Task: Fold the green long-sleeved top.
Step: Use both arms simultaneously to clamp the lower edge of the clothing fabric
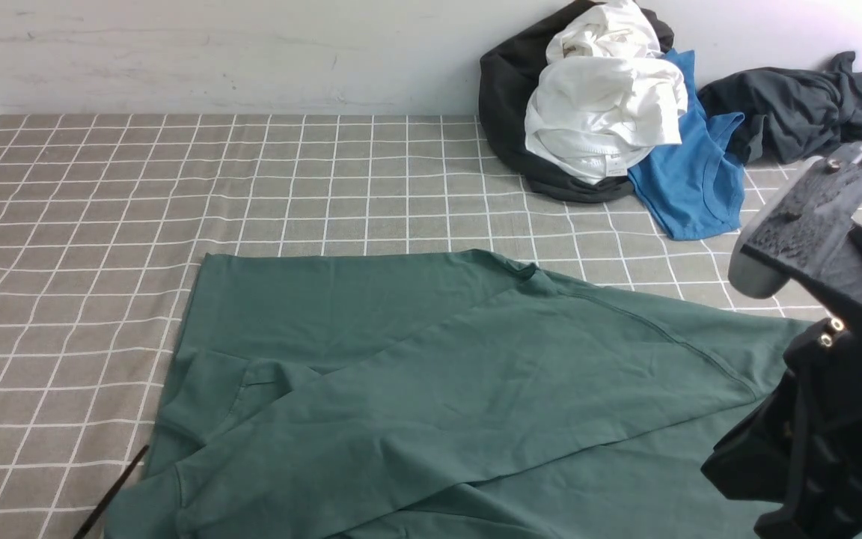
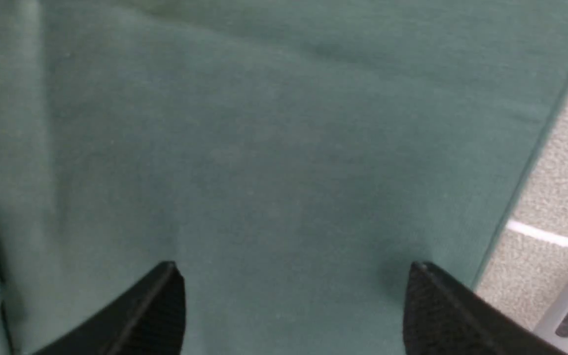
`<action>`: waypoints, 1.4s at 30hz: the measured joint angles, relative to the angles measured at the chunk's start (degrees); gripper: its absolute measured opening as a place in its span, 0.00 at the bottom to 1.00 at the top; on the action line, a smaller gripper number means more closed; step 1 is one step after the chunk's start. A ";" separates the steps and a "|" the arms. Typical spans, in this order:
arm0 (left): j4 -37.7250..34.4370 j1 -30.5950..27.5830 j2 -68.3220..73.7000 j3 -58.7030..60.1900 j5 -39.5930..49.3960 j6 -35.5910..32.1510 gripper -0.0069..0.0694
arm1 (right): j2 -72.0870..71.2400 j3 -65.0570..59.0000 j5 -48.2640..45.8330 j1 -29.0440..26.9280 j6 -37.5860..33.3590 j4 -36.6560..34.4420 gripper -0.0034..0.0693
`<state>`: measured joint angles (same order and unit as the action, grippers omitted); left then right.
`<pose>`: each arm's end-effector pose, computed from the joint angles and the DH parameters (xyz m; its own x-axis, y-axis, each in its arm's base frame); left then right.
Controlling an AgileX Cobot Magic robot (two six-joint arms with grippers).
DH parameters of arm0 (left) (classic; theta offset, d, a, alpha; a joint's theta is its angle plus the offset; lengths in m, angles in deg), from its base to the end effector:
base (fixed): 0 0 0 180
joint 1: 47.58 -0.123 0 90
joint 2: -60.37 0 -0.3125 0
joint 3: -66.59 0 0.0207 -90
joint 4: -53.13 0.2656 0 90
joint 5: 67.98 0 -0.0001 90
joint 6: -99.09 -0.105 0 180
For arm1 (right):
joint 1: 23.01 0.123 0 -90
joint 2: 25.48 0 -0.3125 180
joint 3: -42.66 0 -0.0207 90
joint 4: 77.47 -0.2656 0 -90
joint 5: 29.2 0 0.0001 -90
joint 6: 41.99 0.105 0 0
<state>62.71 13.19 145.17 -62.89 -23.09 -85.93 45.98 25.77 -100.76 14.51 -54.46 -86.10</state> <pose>0.0954 -0.1453 0.1556 -0.3002 0.9537 0.0208 0.9482 0.2959 0.1156 0.1507 0.1346 0.3501 -0.6249 -0.6905 -0.3643 -0.7584 0.6477 0.0731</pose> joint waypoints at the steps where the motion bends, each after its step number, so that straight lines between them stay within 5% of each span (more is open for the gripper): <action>1: -0.47 0.00 0.00 0.00 0.00 0.00 0.80 | 0.00 0.00 0.00 0.00 0.00 0.00 0.17; 8: -7.29 0.06 0.00 0.05 1.84 -5.79 0.80 | 0.00 0.00 0.00 0.00 -0.05 0.00 0.17; 26: -4.17 0.11 4.79 -1.33 1.87 -6.30 0.80 | 0.00 0.00 0.00 0.00 -1.08 0.00 0.17; 30: -3.32 0.11 4.79 -1.33 2.45 -2.12 0.73 | 0.00 0.00 0.00 0.00 -1.08 0.00 0.17; 36: 1.16 0.29 4.88 -1.16 3.00 9.05 0.49 | 0.00 0.00 0.00 0.00 -1.08 -0.14 0.17; 42: 4.40 0.29 5.26 -1.05 3.36 13.35 0.40 | 0.00 0.00 0.00 0.00 -1.08 -0.18 0.17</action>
<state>67.11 13.48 150.43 -63.94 -19.73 -72.57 45.98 25.77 -100.76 14.51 -55.54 -86.28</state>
